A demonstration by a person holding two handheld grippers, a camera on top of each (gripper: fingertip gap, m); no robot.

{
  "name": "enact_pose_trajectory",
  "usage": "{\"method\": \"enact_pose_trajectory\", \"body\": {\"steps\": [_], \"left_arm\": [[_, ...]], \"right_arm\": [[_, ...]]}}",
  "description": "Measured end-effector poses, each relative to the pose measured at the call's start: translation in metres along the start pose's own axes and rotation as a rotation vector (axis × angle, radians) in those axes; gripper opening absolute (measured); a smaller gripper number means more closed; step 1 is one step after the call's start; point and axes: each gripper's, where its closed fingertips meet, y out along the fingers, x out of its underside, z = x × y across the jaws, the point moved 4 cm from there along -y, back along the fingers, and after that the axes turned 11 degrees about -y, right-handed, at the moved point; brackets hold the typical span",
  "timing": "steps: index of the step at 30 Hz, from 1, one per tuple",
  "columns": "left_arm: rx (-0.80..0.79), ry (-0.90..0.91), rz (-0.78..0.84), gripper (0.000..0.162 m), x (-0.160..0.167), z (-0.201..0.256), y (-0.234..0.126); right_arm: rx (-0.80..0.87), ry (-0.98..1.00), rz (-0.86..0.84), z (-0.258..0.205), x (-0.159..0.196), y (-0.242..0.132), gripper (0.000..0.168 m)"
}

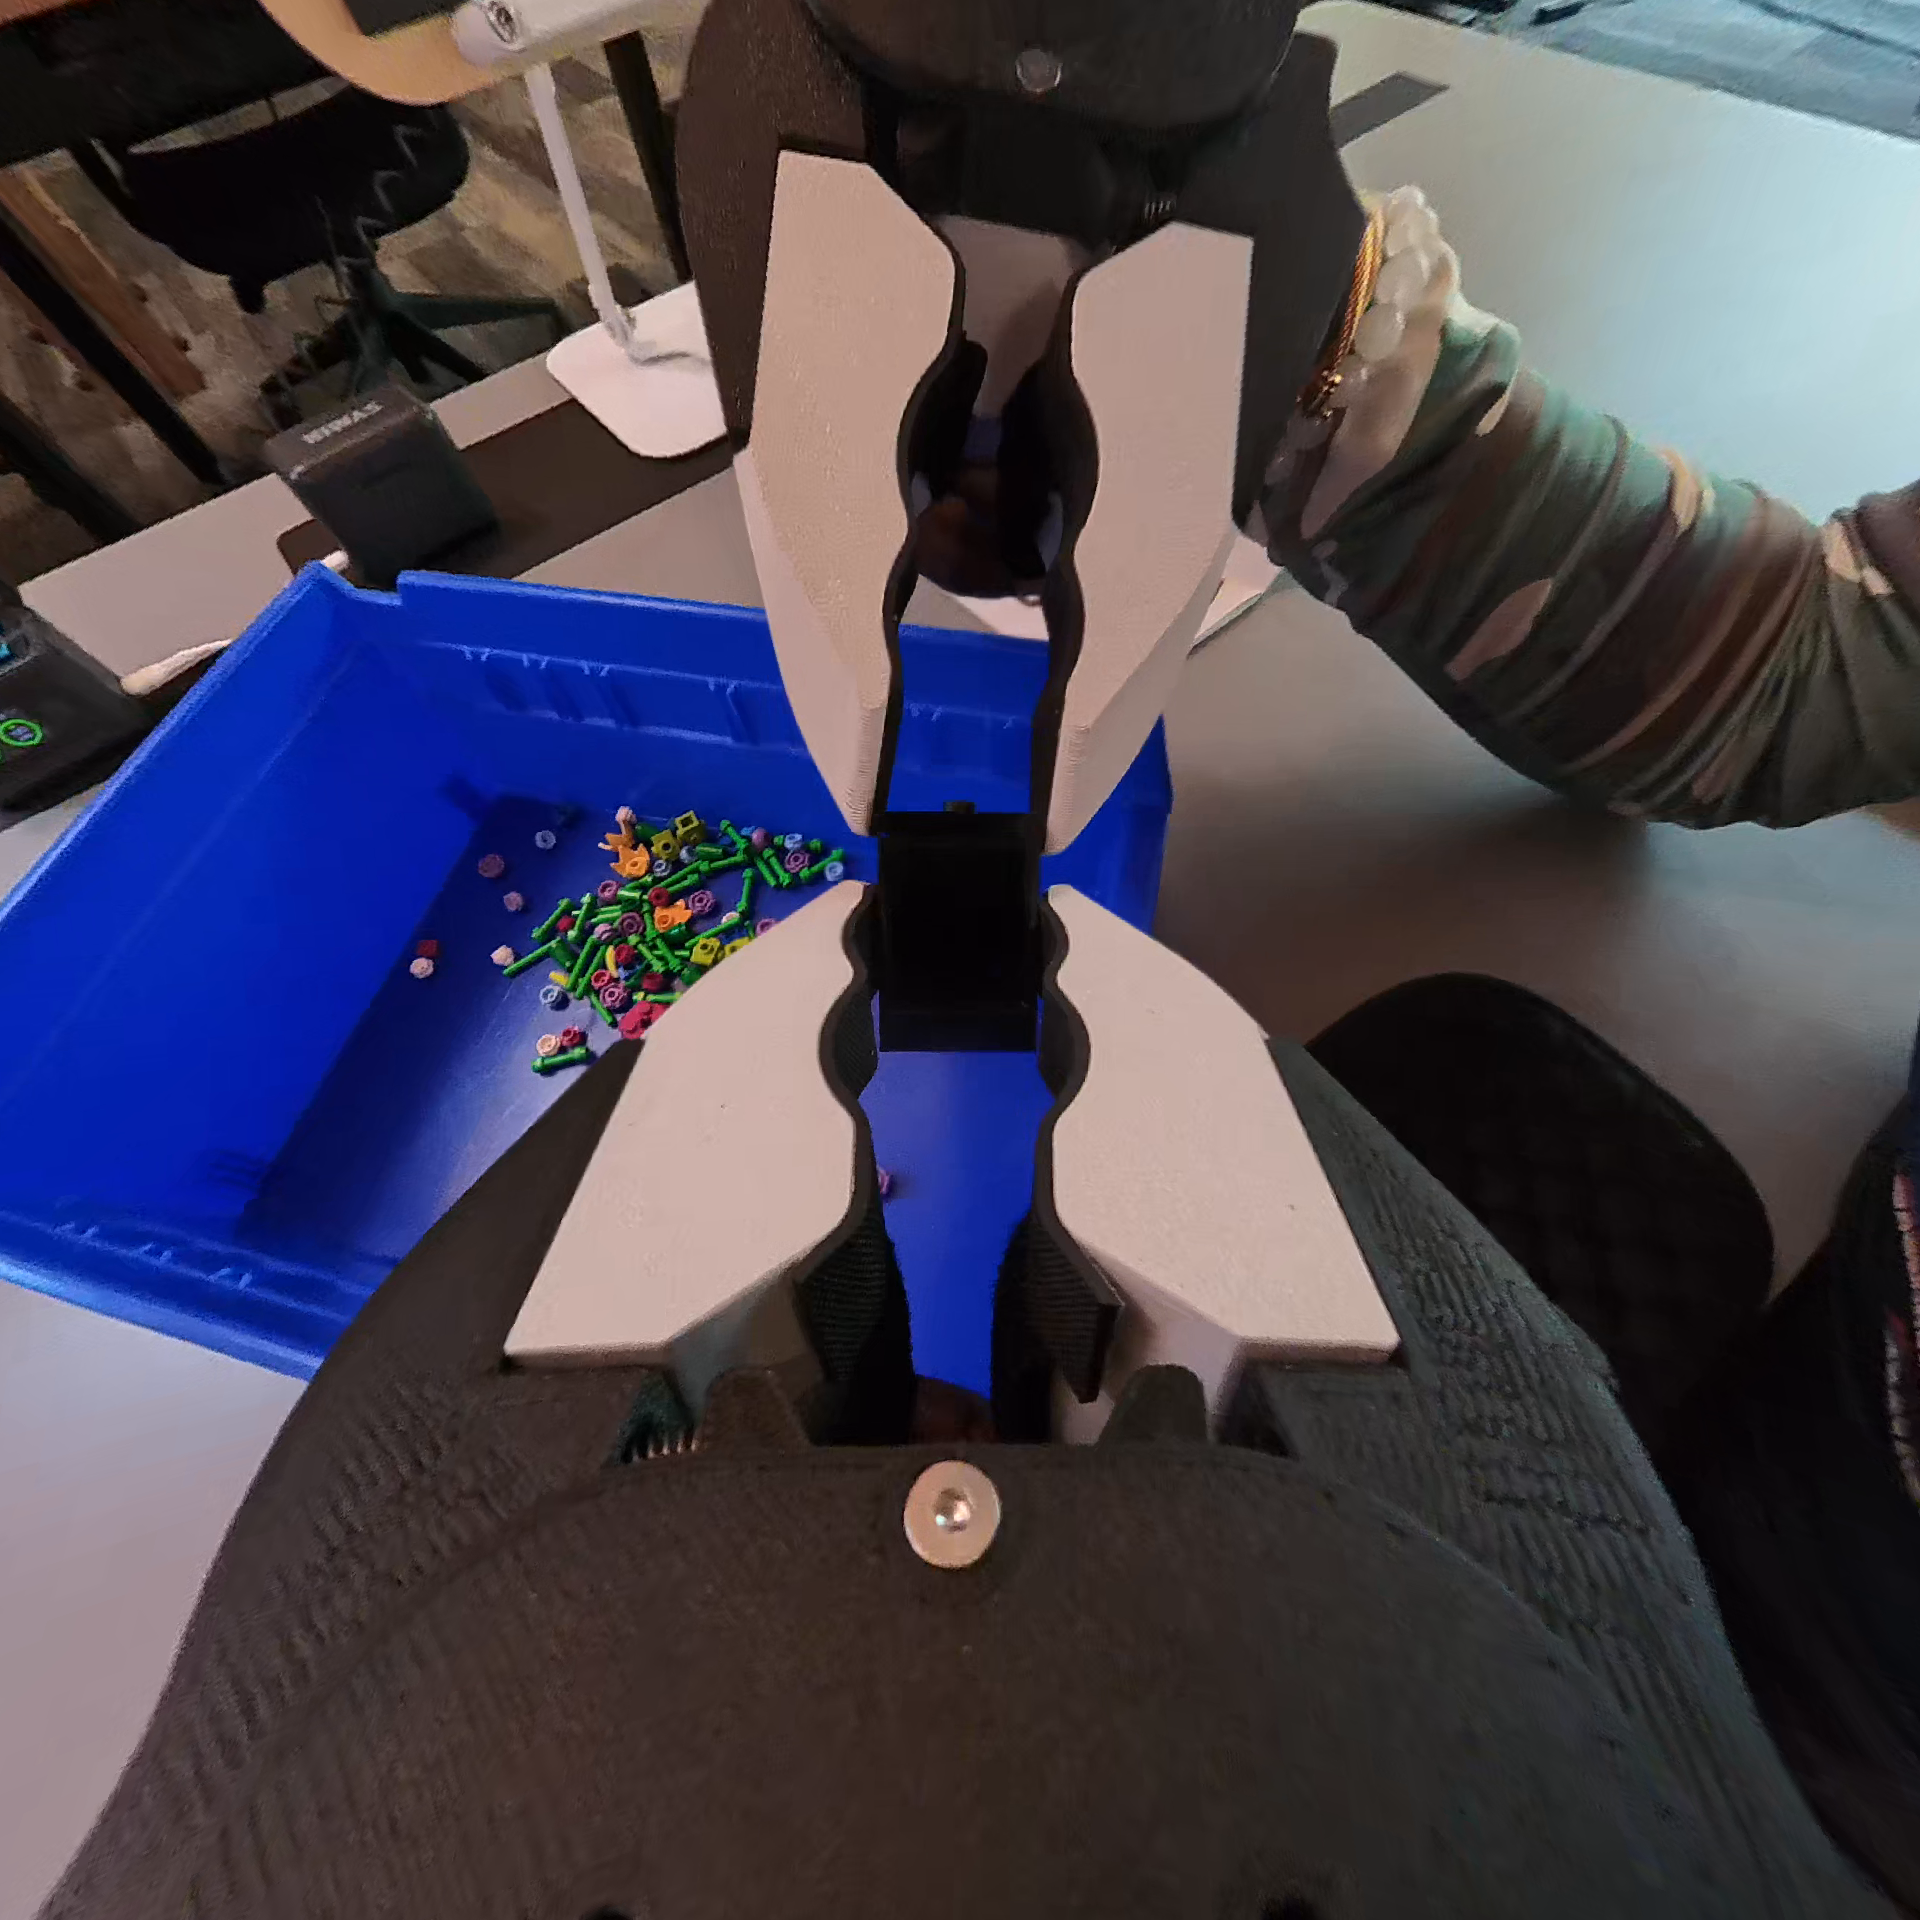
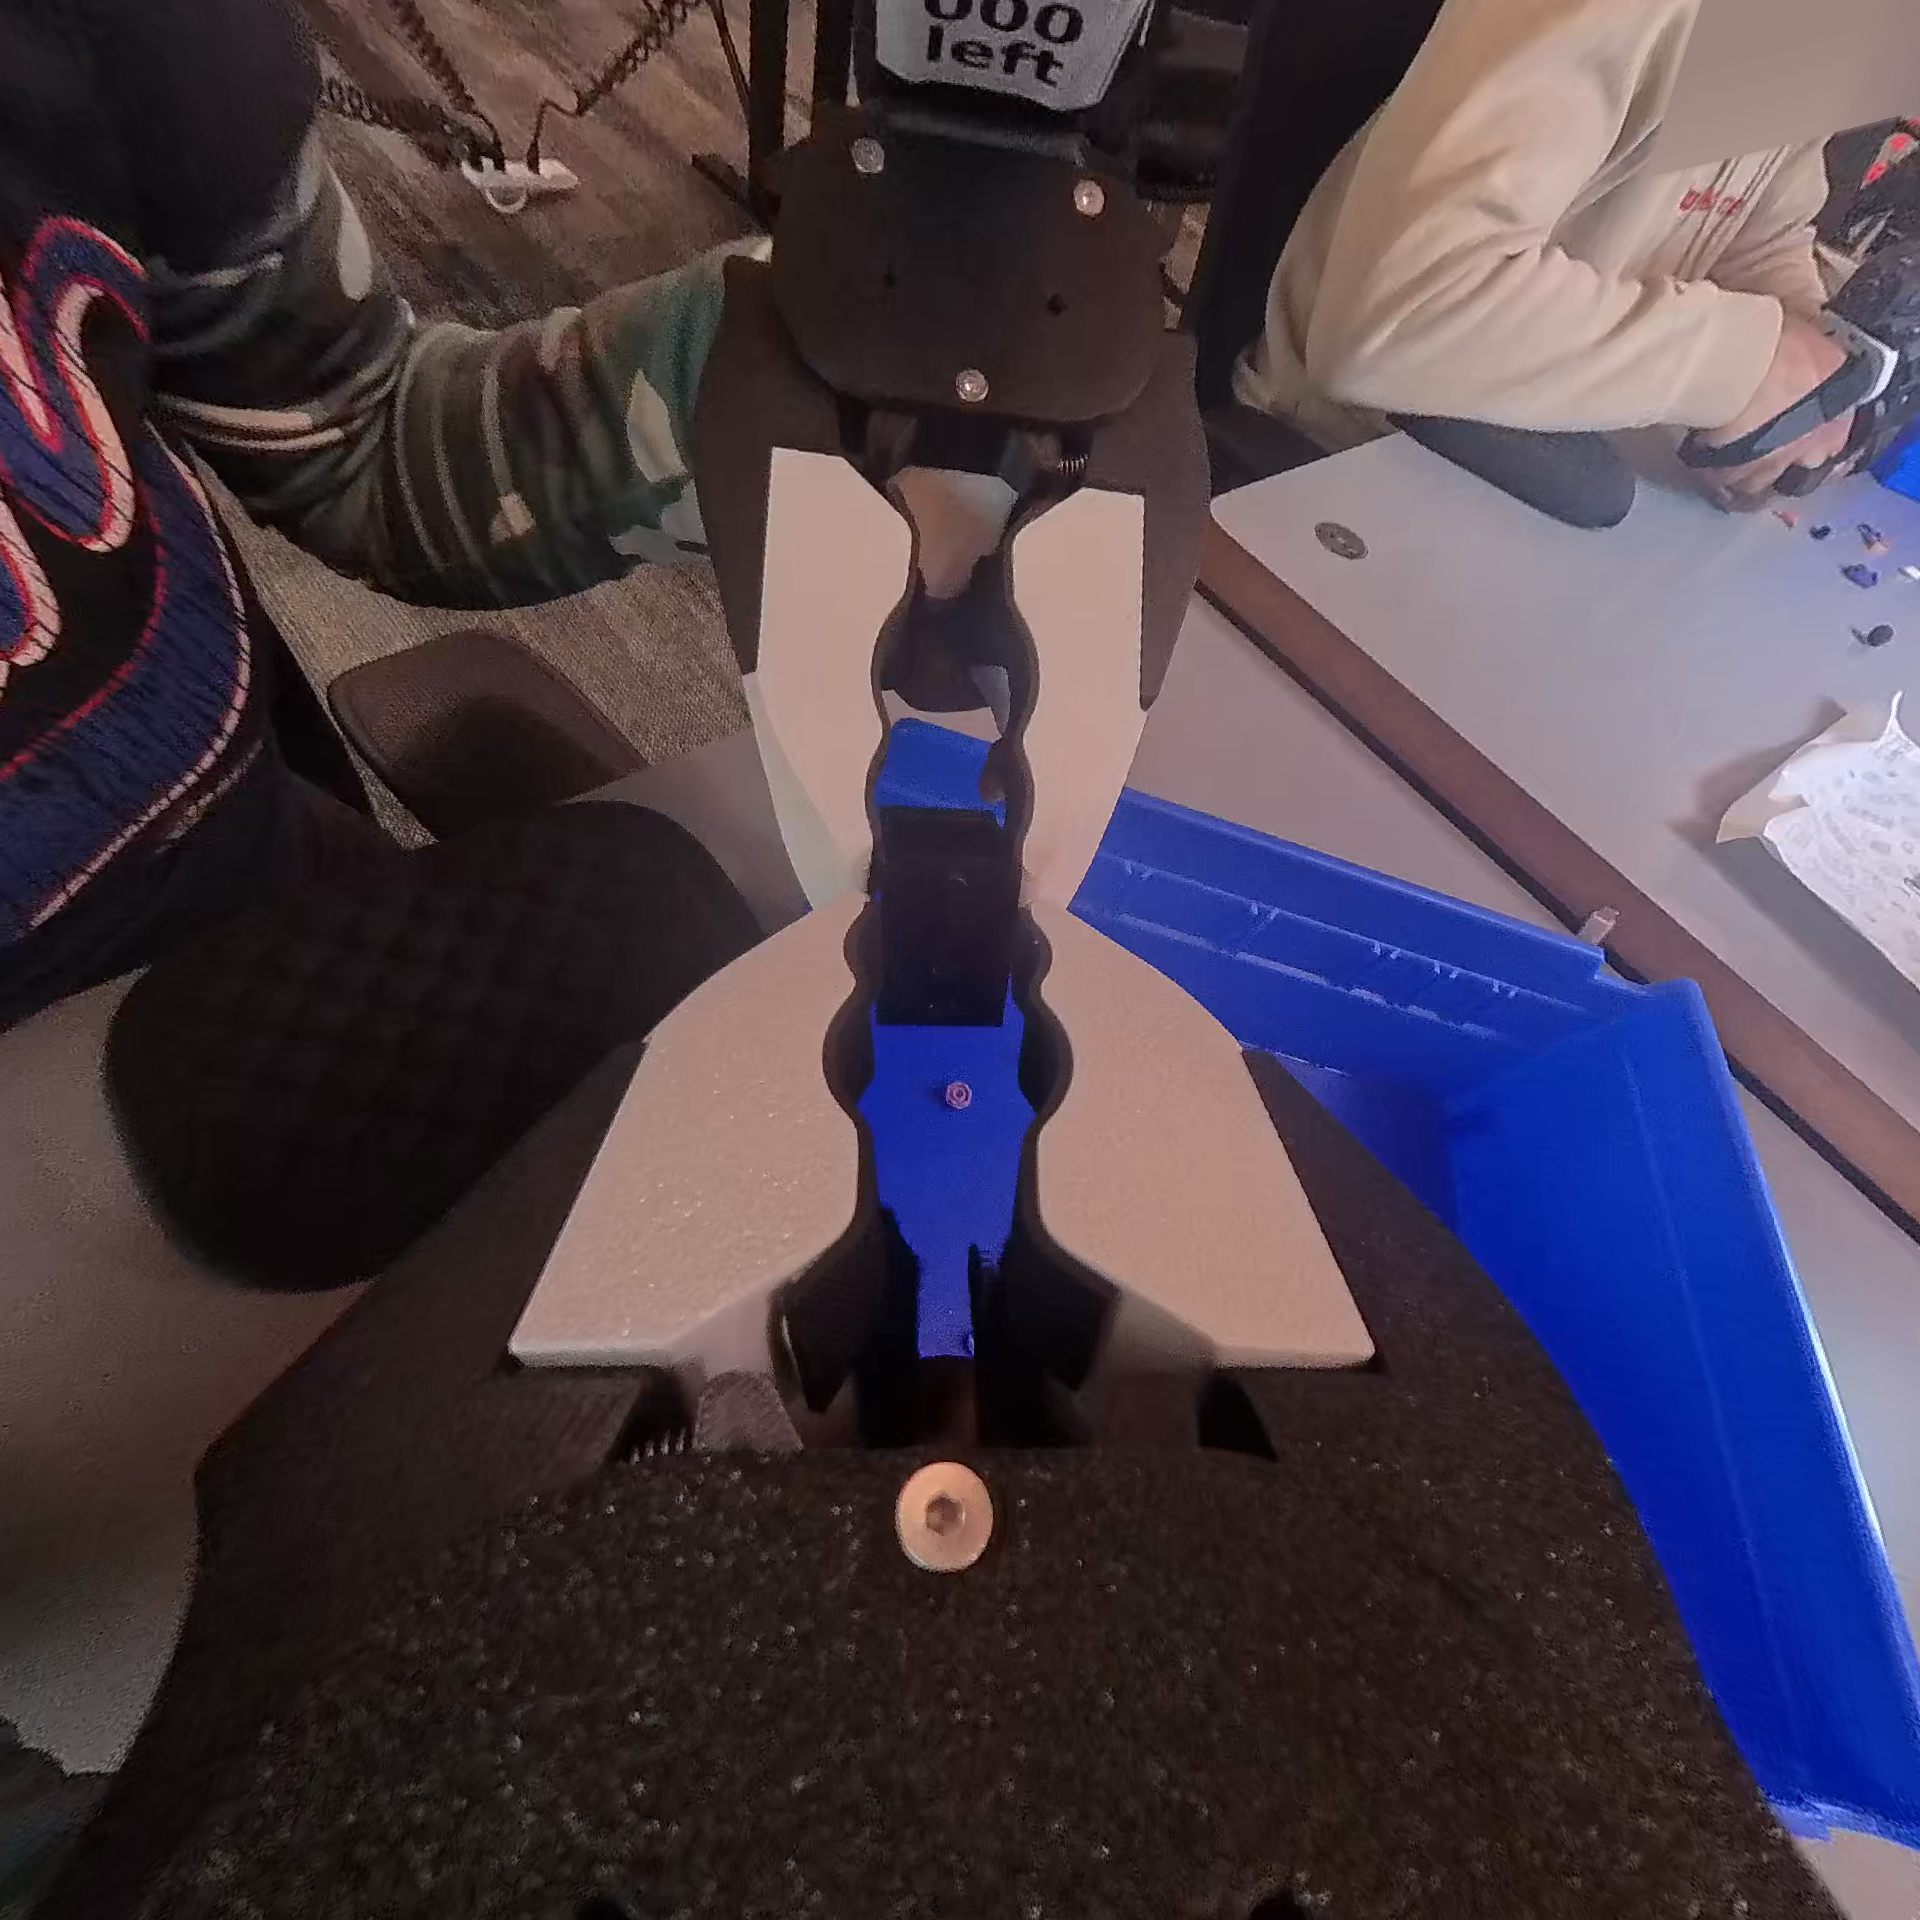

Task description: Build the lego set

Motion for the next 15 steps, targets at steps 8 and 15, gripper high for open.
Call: {"method": "enact_pose_trajectory", "body": {"steps": [8,15], "left_arm": [[-0.008,-0.014,0.045,0.028,-0.006,0.004,-0.001],[-0.155,-0.18,0.066,0.027,0.022,-0.029,-0.037]], "right_arm": [[-0.004,0.008,0.061,0.0,-0.001,-0.006,0.024],[0.23,0.096,0.306,0.012,0.005,-0.088,0.024]]}}
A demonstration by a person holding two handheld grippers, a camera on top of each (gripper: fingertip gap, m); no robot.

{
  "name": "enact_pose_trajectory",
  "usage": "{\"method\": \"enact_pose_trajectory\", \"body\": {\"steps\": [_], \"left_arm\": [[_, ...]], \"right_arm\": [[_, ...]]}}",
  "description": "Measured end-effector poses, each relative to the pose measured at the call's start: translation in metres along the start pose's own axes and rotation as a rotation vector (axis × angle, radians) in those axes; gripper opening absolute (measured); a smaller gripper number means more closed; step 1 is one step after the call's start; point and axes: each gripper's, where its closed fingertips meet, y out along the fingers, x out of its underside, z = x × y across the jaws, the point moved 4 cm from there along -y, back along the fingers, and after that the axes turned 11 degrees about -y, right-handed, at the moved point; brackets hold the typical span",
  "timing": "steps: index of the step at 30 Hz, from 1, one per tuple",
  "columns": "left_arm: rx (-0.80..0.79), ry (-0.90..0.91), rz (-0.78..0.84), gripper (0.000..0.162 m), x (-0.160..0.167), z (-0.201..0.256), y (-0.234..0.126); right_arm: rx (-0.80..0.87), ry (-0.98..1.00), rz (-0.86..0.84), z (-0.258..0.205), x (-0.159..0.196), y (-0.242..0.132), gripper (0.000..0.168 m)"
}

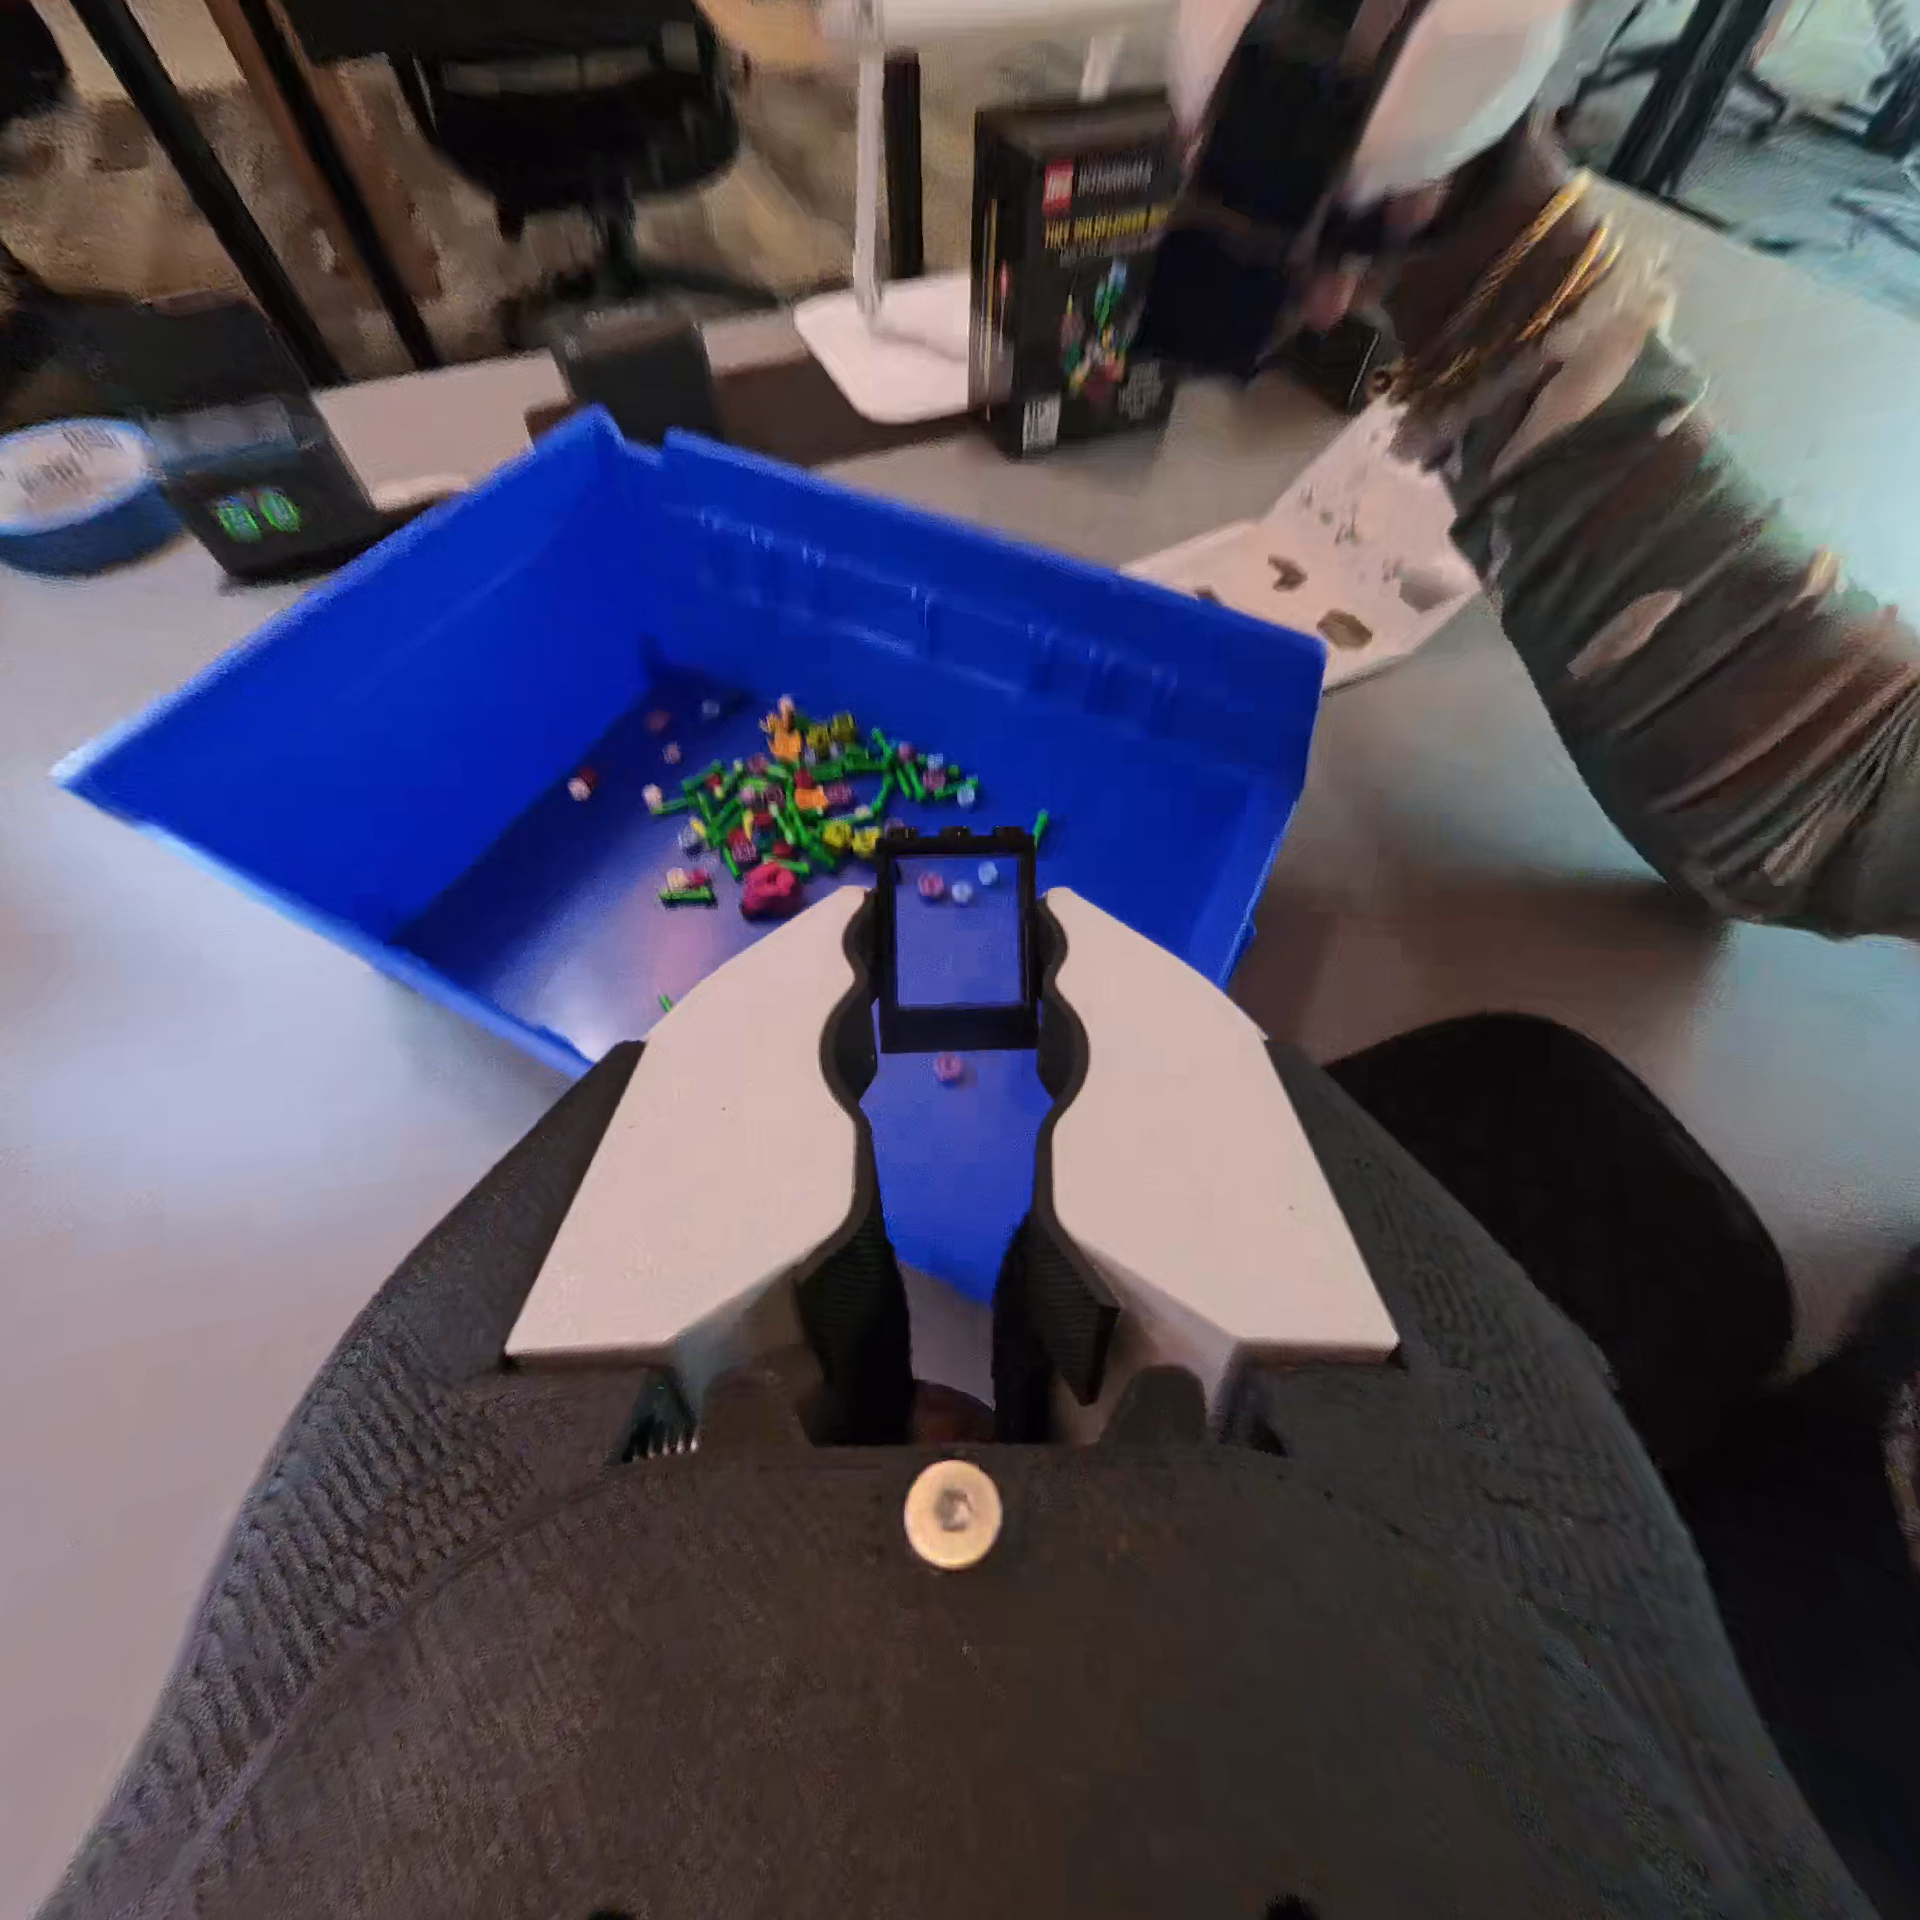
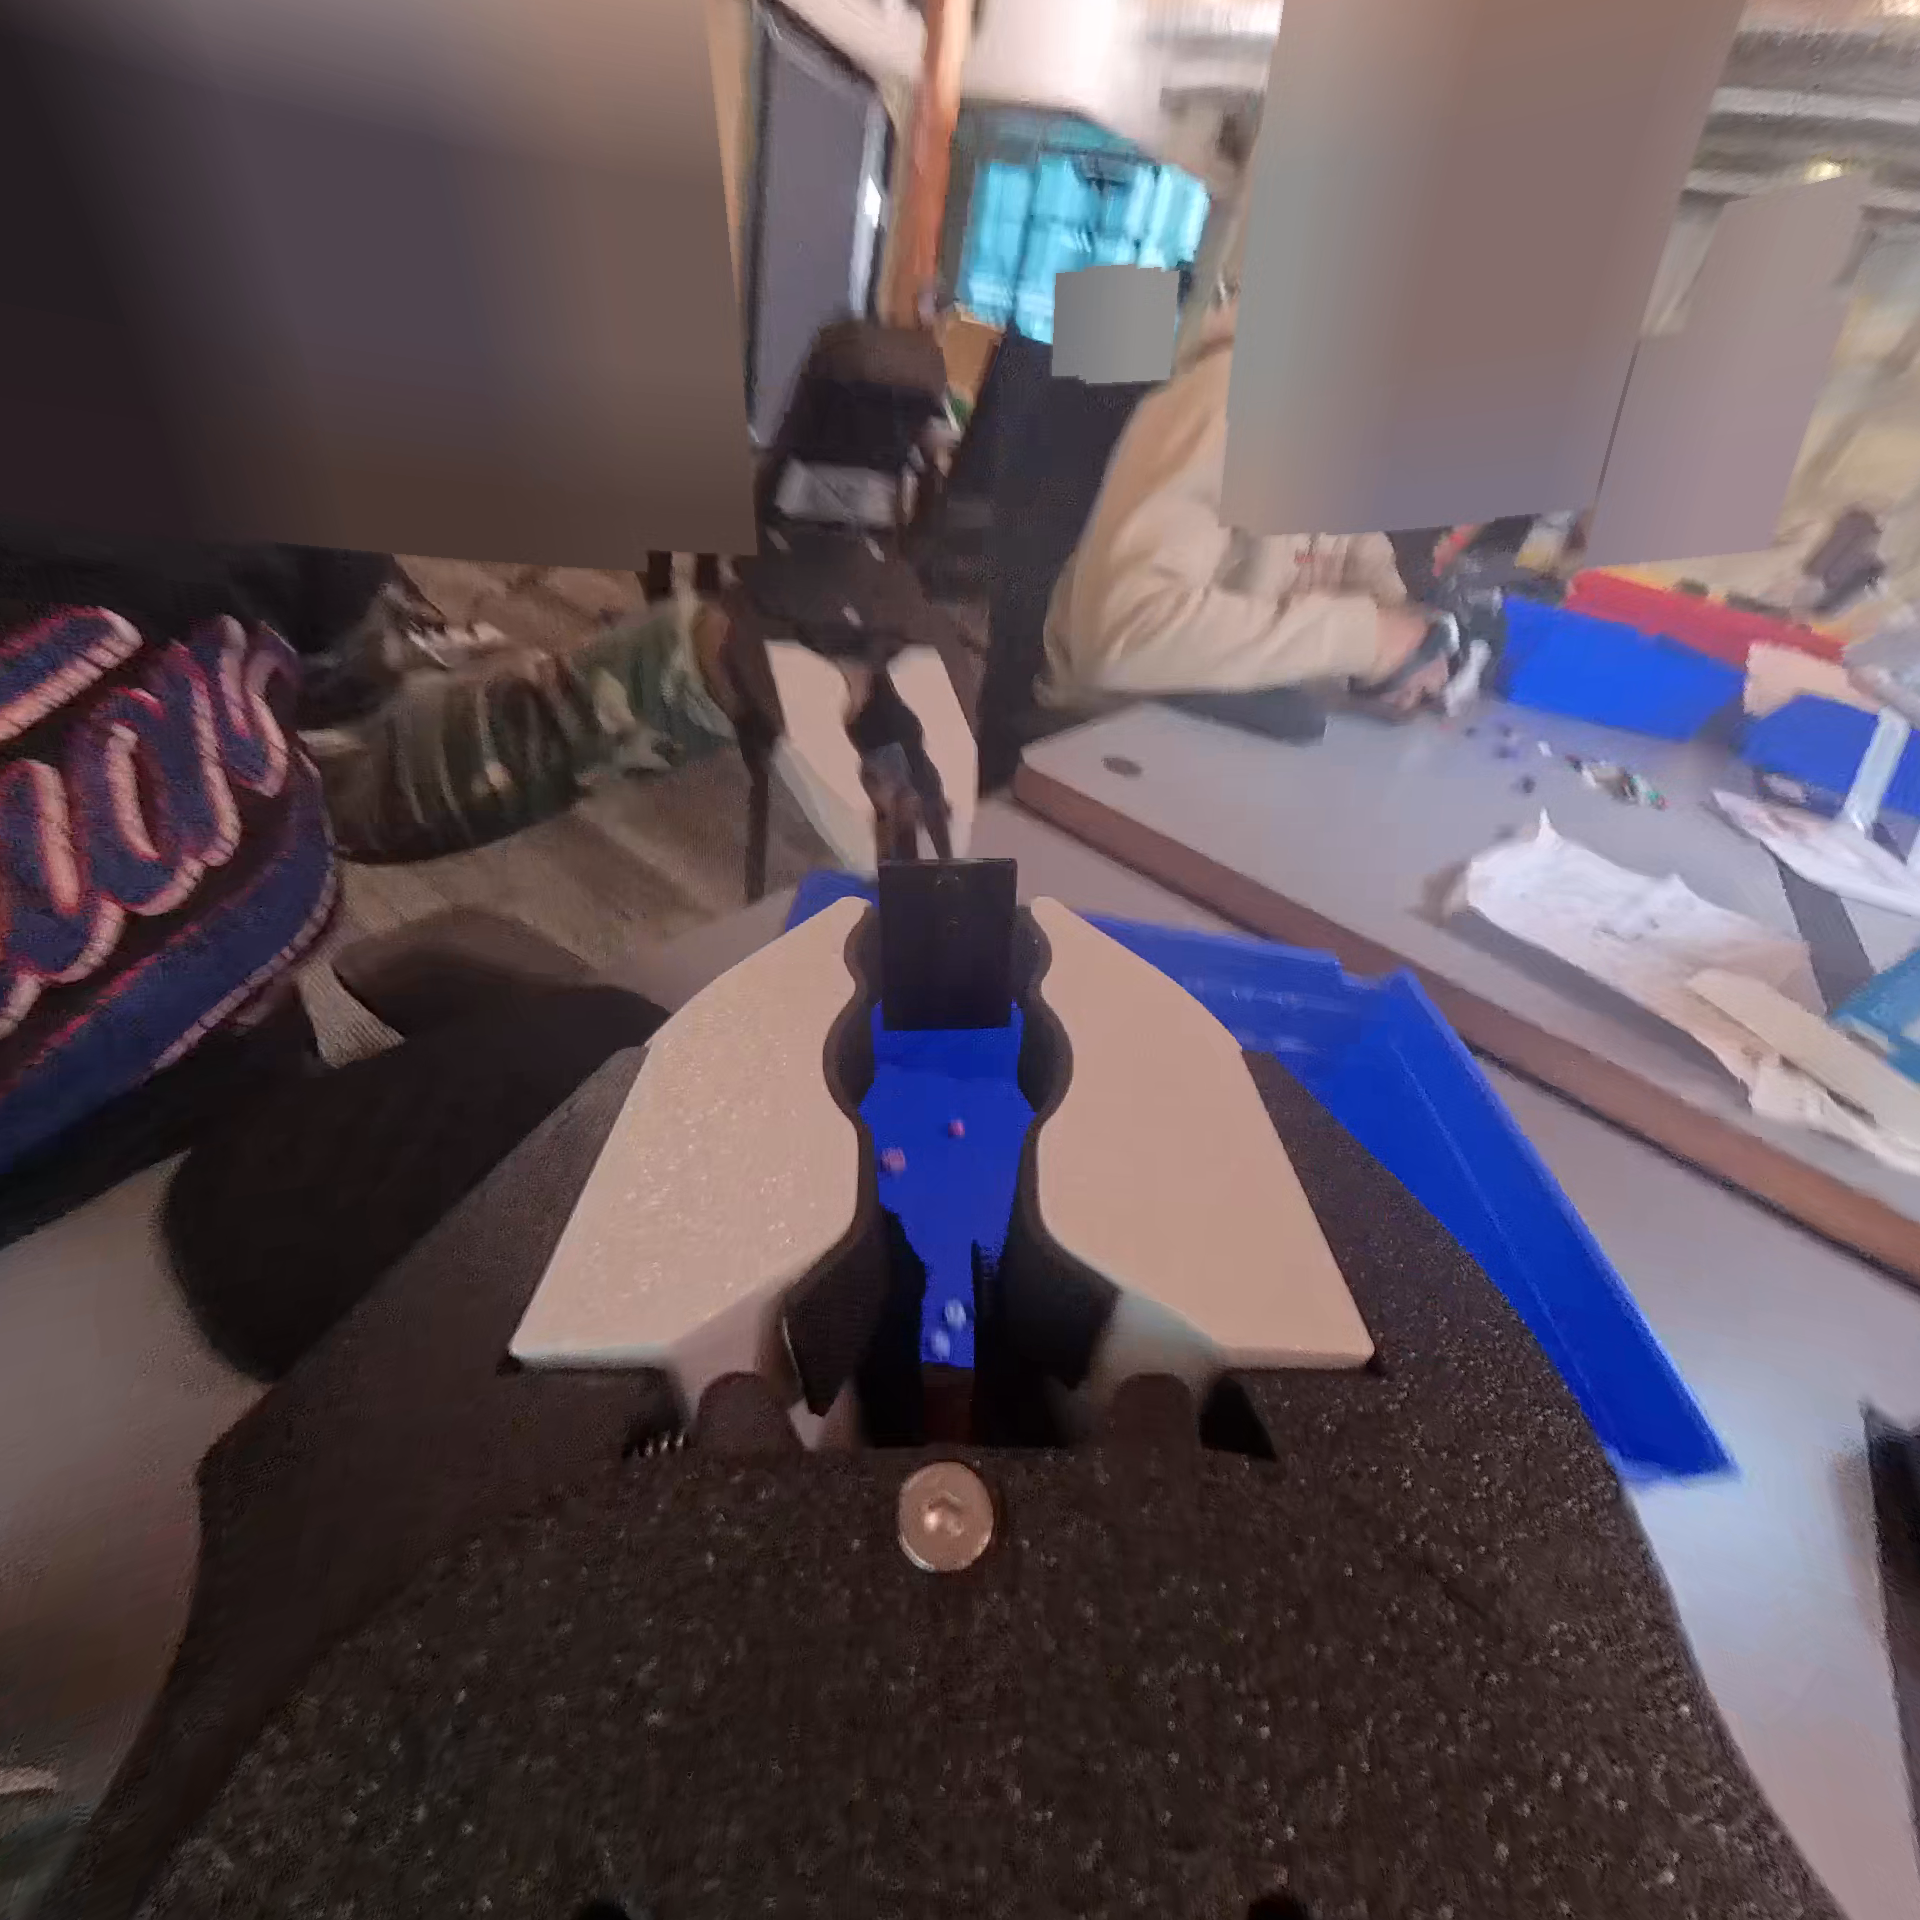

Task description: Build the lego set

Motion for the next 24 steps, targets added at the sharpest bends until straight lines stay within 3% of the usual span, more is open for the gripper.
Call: {"method": "enact_pose_trajectory", "body": {"steps": [2,6,15,21,24], "left_arm": [[-0.014,0.06,0.026,0.027,-0.007,0.008,0.005],[-0.015,0.129,-0.009,0.027,-0.014,0.016,0.027],[0.004,0.13,0.051,0.027,-0.018,0.02,0.026],[-0.133,0.255,-0.109,0.027,-0.006,0.018,0.039],[-0.075,0.314,-0.017,0.027,-0.016,0.027,0.039]], "right_arm": [[-0.044,0.025,-0.085,-0.003,0.011,0.016,0.024],[-0.089,0.024,-0.101,-0.002,0.017,0.041,0.025],[-0.041,0.016,-0.121,-0.002,0.015,0.028,0.025],[-0.041,0.01,-0.154,-0.004,0.017,0.03,0.025],[-0.038,-0.012,-0.139,-0.005,0.011,0.029,0.025]]}}
